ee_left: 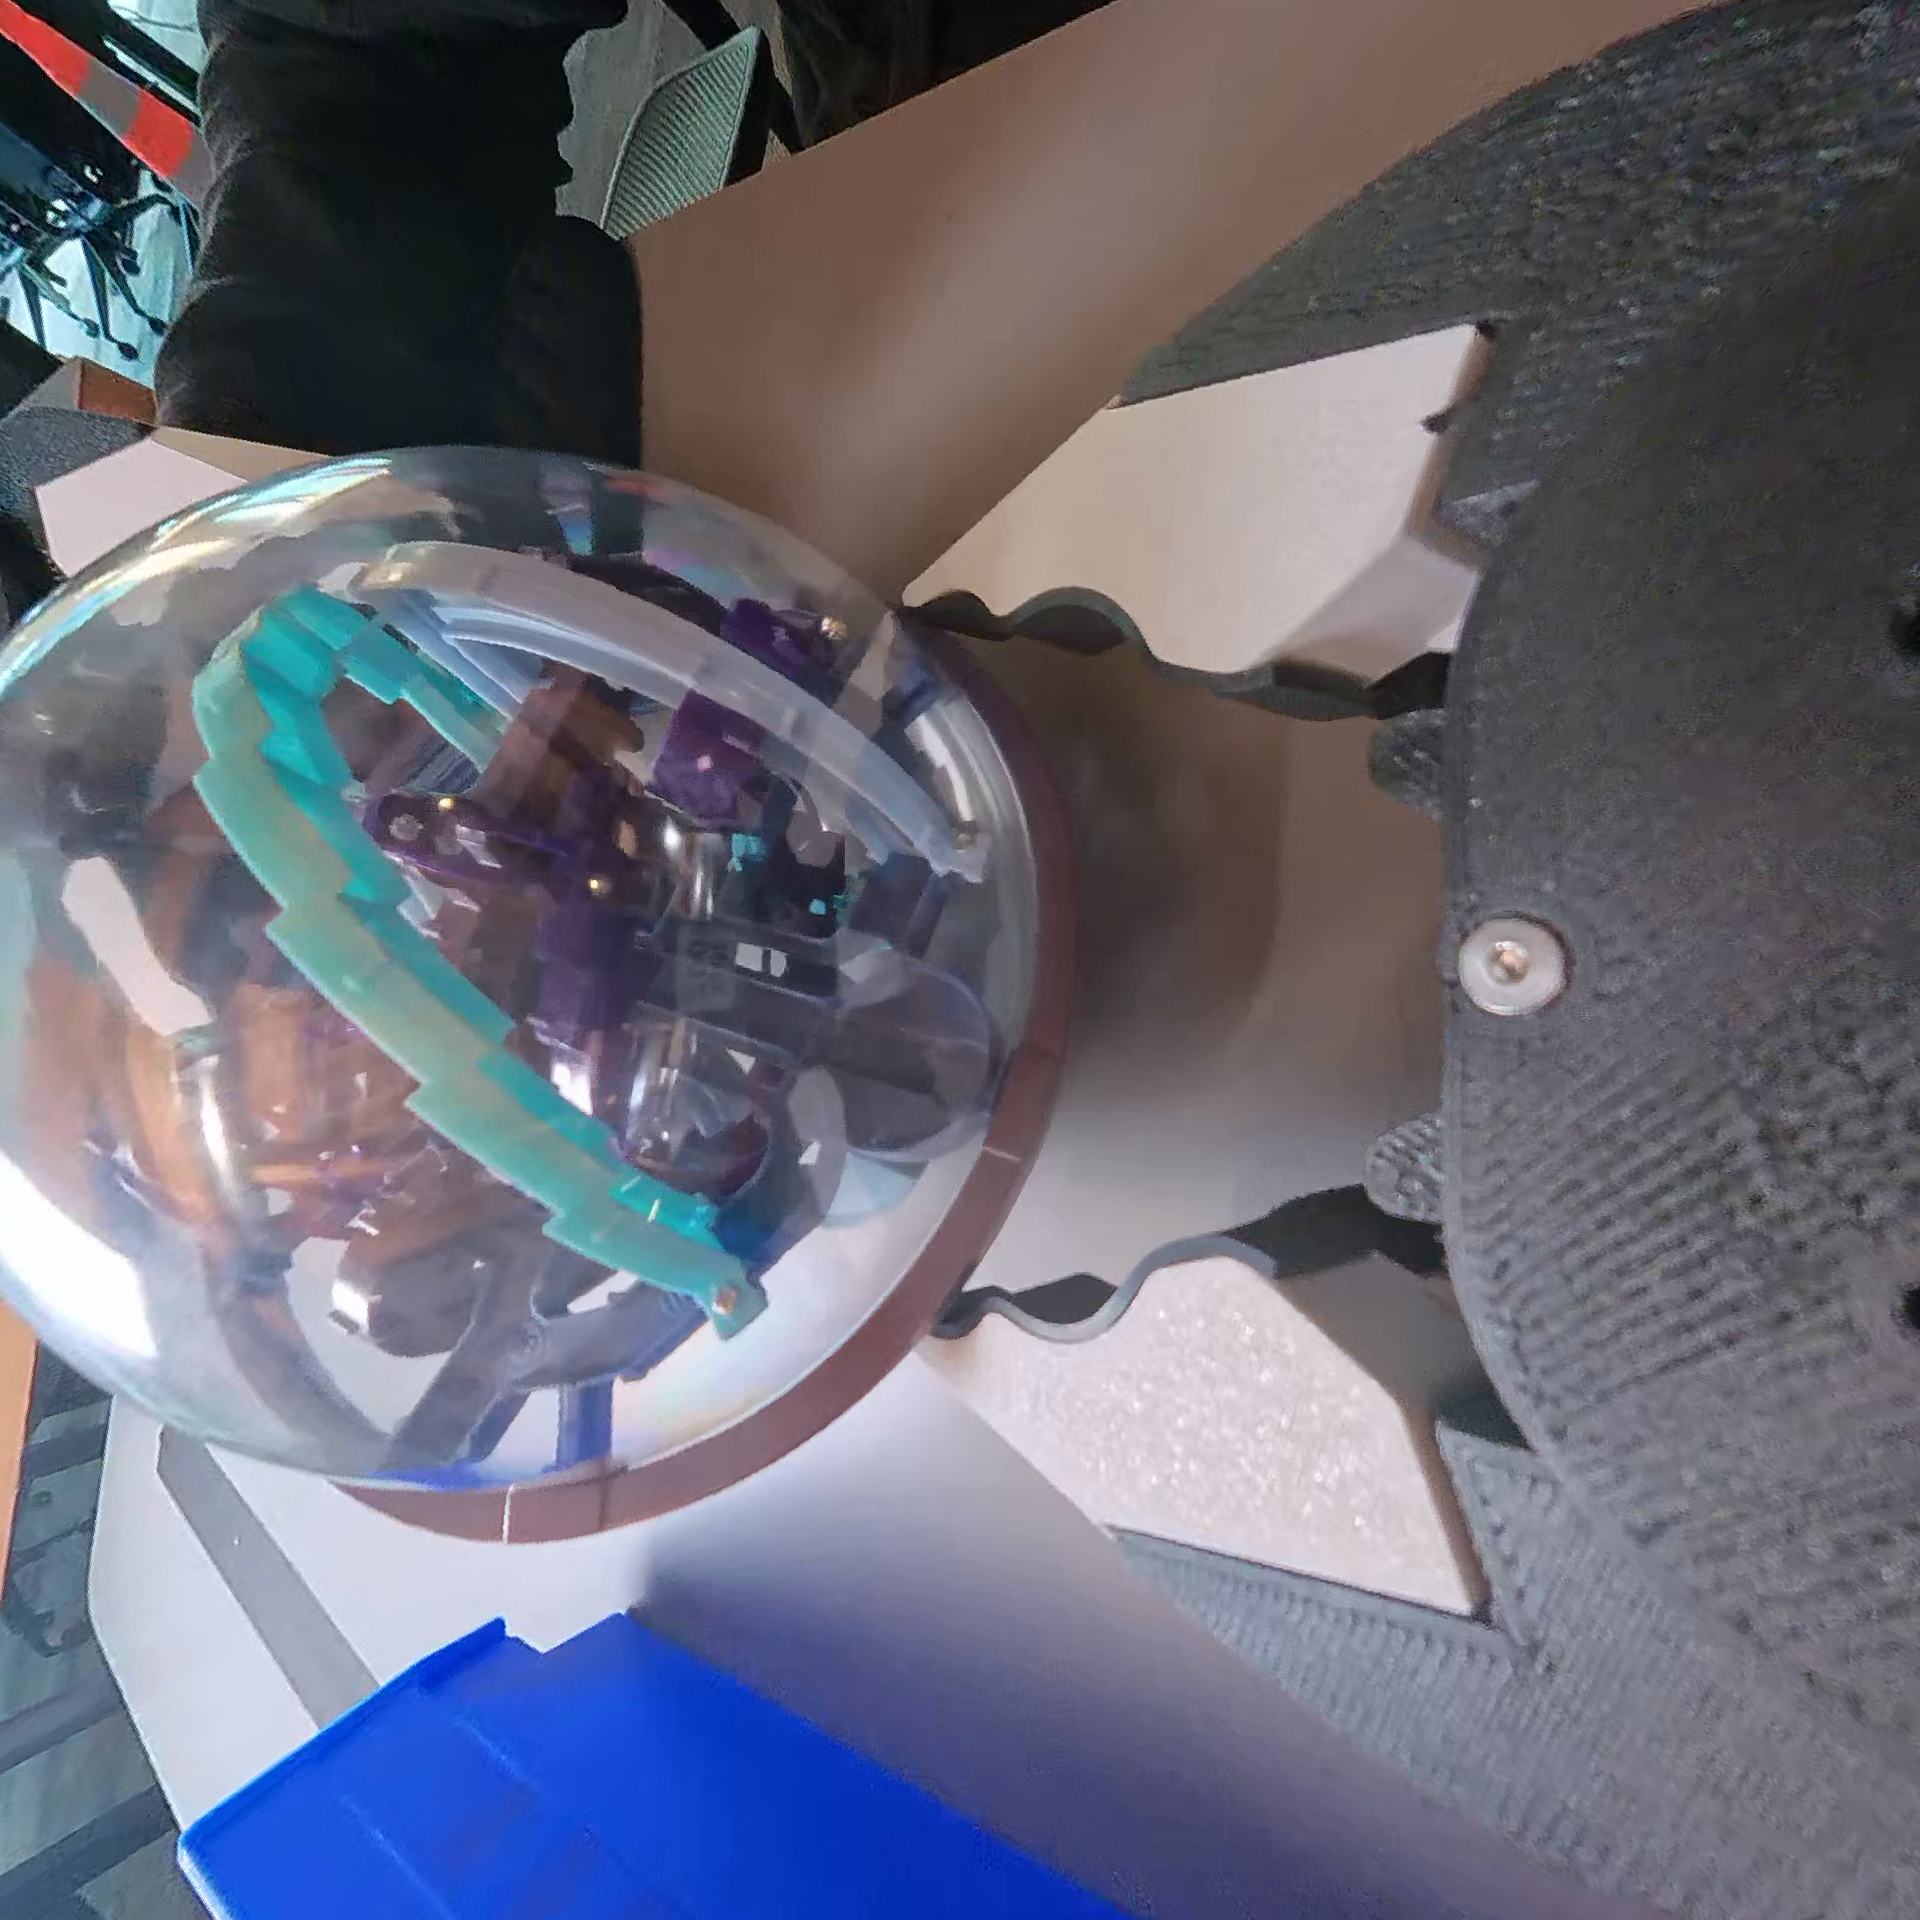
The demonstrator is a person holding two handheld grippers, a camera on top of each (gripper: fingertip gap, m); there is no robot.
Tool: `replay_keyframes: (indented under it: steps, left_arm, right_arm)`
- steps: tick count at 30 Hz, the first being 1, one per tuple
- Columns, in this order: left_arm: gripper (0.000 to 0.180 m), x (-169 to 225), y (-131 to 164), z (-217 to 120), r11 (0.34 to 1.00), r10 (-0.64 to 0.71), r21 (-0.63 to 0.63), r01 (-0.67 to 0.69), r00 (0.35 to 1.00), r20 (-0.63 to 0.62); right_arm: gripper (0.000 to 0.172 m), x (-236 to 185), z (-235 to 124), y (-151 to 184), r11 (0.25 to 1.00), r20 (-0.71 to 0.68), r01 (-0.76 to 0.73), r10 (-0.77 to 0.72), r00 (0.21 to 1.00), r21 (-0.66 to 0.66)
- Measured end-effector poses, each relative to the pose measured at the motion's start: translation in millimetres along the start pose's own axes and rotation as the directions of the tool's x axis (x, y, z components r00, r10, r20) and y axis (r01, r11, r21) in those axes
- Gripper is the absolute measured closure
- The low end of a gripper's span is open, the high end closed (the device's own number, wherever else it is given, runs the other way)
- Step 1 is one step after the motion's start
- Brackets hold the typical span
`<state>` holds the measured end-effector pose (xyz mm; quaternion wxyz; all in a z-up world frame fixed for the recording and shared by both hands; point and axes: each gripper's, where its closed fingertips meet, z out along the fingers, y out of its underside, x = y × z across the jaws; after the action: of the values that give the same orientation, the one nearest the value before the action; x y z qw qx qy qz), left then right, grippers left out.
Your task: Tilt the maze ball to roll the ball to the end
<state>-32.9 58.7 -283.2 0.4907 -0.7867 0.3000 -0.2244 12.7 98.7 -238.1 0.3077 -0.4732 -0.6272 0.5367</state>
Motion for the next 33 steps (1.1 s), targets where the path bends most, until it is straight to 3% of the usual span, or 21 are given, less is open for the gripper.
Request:
replay_keyframes:
  steps: [5, 13, 18, 26, 33]
  left_arm:
    - [0.061, 0, -2, -4, 1.000, -0.004, 0.008, 0.004, 1.000, -0.012]
    - [0.039, -18, -28, -17, 0.982, 0.040, 0.184, -0.052, 0.997, 0.066]
    - [0.039, -18, -21, -2, 0.987, 0.086, 0.126, -0.096, 0.993, 0.085]
    - [0.041, -19, -20, -6, 0.988, 0.095, 0.109, -0.108, 0.988, 0.124]
    - [0.045, -24, -24, -13, 0.987, 0.073, 0.131, -0.094, 0.985, 0.157]
  right_arm:
    - [0.047, 3, -3, 1, 0.999, 0.012, -0.042, 0.042, 0.999, 0.019]
    - [0.059, 18, -11, -4, 0.992, -0.019, -0.104, 0.106, 0.994, 0.077]
    - [0.060, 17, -10, -2, 0.991, -0.018, -0.107, 0.109, 0.994, 0.075]
    - [0.065, 17, -11, -1, 0.993, -0.045, -0.097, 0.100, 0.994, 0.071]
    - [0.078, 24, -21, -6, 0.997, -0.180, 0.062, -0.054, 0.982, 0.041]
